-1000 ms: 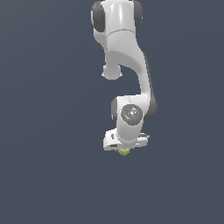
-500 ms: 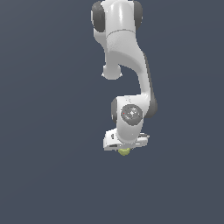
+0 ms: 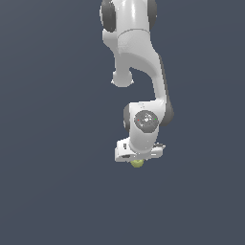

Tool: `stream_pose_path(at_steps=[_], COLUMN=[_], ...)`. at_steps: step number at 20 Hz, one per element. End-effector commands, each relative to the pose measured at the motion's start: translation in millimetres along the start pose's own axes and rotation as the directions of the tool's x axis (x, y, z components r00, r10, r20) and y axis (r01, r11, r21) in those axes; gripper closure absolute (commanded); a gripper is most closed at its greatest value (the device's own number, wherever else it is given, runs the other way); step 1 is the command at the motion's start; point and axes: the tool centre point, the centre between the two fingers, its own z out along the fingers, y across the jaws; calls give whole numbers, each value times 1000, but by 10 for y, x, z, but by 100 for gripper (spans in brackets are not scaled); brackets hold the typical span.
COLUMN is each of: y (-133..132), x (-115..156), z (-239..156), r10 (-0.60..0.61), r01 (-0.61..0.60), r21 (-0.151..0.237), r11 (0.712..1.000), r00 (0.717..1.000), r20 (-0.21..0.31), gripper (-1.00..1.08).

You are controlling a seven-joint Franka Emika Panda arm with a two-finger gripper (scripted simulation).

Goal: Pick up the object and move it to a goal position.

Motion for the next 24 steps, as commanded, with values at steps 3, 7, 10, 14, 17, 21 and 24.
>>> stream_pose_path(at_steps=[3, 7, 10, 14, 17, 21, 24], y=[-114, -266, -419, -660, -861, -1143, -1338], x=[-111, -265, -420, -660, -861, -1136, -1324], z=[-76, -177, -278, -435, -569, -756, -886], r10=[-1, -1, -1, -1, -1, -1, -1], r01=[1, 1, 1, 1, 1, 1, 1], r21=[0, 0, 0, 0, 0, -1, -1], r11=[1000, 1000, 1000, 1000, 1000, 1000, 1000], r00=[1000, 1000, 1000, 1000, 1000, 1000, 1000], r20=[-1, -1, -1, -1, -1, -1, -1], gripper=[108, 108, 108, 108, 108, 108, 108])
